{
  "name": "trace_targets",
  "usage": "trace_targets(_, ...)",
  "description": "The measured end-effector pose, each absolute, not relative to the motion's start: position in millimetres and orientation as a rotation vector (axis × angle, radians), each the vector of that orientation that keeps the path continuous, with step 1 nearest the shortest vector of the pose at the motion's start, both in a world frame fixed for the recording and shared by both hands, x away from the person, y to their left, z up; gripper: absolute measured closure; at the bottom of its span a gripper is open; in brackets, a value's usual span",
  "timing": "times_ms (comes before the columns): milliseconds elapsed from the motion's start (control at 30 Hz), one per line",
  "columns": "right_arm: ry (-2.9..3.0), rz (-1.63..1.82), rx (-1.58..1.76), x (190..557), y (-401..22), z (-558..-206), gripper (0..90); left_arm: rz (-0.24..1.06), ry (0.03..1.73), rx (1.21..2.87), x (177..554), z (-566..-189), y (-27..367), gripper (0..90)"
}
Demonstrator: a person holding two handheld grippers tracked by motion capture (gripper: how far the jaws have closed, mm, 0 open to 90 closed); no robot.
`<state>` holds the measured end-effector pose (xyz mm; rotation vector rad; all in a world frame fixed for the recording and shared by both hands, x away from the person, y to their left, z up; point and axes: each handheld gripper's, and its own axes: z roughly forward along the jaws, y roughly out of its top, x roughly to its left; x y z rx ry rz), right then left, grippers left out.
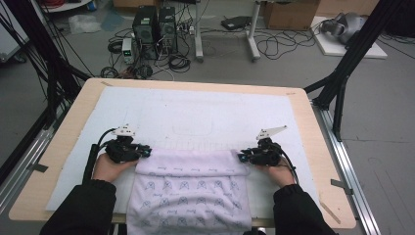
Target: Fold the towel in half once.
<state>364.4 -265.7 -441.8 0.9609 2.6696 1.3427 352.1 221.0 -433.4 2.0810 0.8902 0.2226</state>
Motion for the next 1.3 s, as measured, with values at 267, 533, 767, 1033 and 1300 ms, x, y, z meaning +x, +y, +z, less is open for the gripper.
trace_targets(267,2.602,1.322,0.900,357,-262,-421,73.8,0.252,0.885,2.026,347,-422,226,88.7)
trace_targets(533,2.614,1.308,0.882,359,-258,-422,72.3,0.192,0.910,2.119,355,-436,214,68.0)
trace_targets(767,2.604,1.344,0.821,352,-258,-414,76.3,0.248,0.879,2.084,350,-428,216,85.5)
trace_targets(1033,2.544,1.390,0.810,347,-264,-405,76.6,0.322,0.829,1.995,340,-405,219,85.6)
trace_targets(1300,2.537,1.424,0.788,335,-267,-398,74.1,0.330,0.797,1.968,319,-397,228,85.6)
